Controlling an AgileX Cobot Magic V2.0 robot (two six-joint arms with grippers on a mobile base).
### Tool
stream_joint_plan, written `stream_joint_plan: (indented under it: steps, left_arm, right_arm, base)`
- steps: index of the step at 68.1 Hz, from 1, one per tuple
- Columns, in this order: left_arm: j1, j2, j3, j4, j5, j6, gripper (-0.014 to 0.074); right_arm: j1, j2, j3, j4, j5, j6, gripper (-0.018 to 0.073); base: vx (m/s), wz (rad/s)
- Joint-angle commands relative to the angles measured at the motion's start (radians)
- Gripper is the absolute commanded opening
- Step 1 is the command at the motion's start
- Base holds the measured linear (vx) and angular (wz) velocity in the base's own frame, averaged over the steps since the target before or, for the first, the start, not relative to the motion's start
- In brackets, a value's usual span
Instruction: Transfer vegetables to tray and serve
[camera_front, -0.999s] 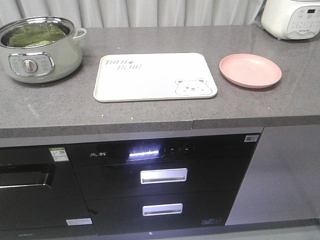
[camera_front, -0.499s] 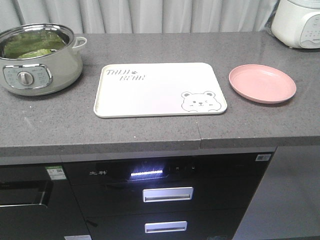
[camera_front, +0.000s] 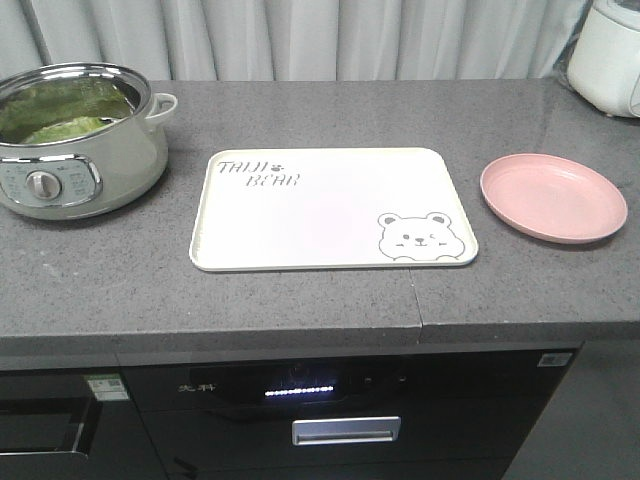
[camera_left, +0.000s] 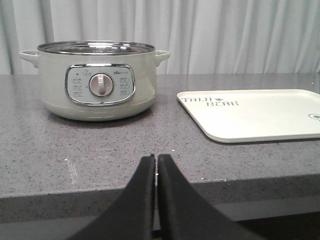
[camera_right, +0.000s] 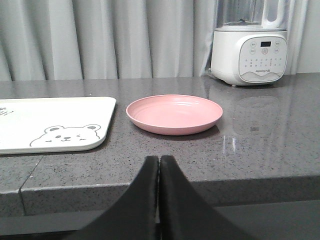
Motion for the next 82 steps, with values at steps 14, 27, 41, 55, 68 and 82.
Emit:
stream_joint_plan:
  steps: [14, 27, 41, 55, 68, 82]
  left_arm:
    - [-0.002, -0.015, 0.024, -0.009, -0.072, -0.006, -0.0007]
    - [-0.002, -0.015, 0.024, -0.009, -0.072, -0.006, -0.0007]
    - [-0.002, -0.015, 0.024, -0.009, -0.072, -0.006, -0.0007]
    - [-0.002, -0.015, 0.024, -0.009, -0.072, -0.006, -0.0007]
    - [-0.002, -0.015, 0.024, -0.009, -0.072, -0.006, -0.0007]
    - [-0.002, -0.015, 0.024, -0.009, -0.072, -0.006, -0.0007]
  right_arm:
    - [0.002, -0.002, 0.008, -0.01, -0.08, -0.004, -0.0005]
    - [0.002, -0.002, 0.008, -0.01, -0.08, -0.004, -0.0005]
    - [0.002, -0.002, 0.008, -0.01, -0.08, -0.004, -0.0005]
    - [0.002, -0.002, 0.008, -0.01, -0.08, -0.004, -0.0005]
    - [0.002, -0.002, 0.008, -0.01, -0.08, -0.004, -0.0005]
    - [0.002, -0.002, 0.008, -0.01, -0.08, -0.004, -0.0005]
  base:
    - [0.11, 0.02]
    - [0.1, 0.02]
    - [0.1, 0.02]
    - [0.09, 0.01]
    - [0.09, 0.02]
    - [0.08, 0.01]
